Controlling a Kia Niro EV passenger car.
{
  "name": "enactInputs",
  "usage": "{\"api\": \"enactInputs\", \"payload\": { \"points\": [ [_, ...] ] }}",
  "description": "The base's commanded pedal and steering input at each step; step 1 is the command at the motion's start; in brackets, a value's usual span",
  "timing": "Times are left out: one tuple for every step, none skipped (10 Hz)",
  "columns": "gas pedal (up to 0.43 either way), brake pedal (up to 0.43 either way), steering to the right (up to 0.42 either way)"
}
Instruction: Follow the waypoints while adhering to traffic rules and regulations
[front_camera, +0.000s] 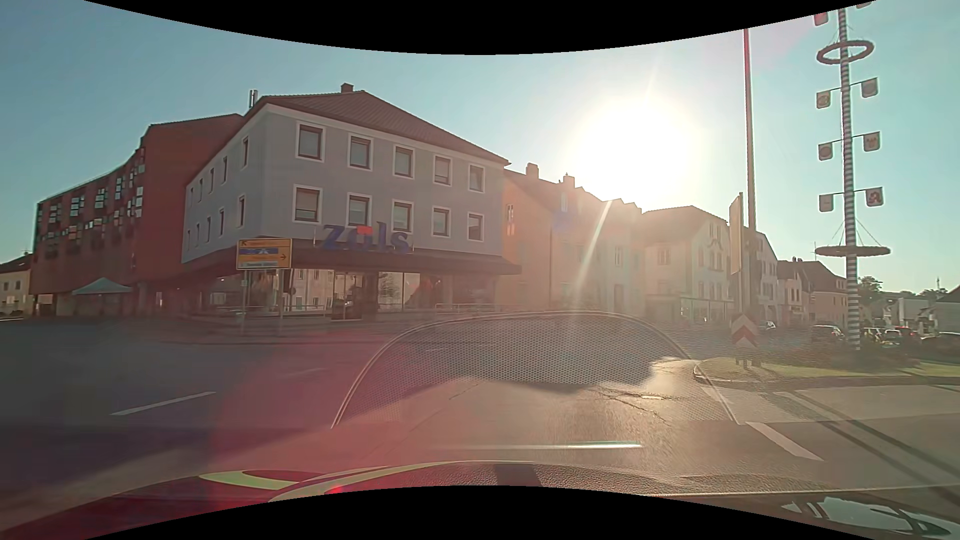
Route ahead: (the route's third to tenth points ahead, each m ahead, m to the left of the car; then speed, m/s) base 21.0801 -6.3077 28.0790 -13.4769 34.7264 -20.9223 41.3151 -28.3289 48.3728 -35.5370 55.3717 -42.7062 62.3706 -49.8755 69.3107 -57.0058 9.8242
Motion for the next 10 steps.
{"api": "enactInputs", "payload": {
  "points": [
    [0.000,0.177,0.119],
    [0.000,0.165,0.129],
    [0.000,0.159,0.145],
    [0.000,0.152,0.165],
    [0.000,0.146,0.182],
    [0.000,0.134,0.194],
    [0.000,0.110,0.198],
    [0.000,0.079,0.201],
    [0.000,0.000,0.201],
    [0.000,0.000,0.199]
  ]
}}
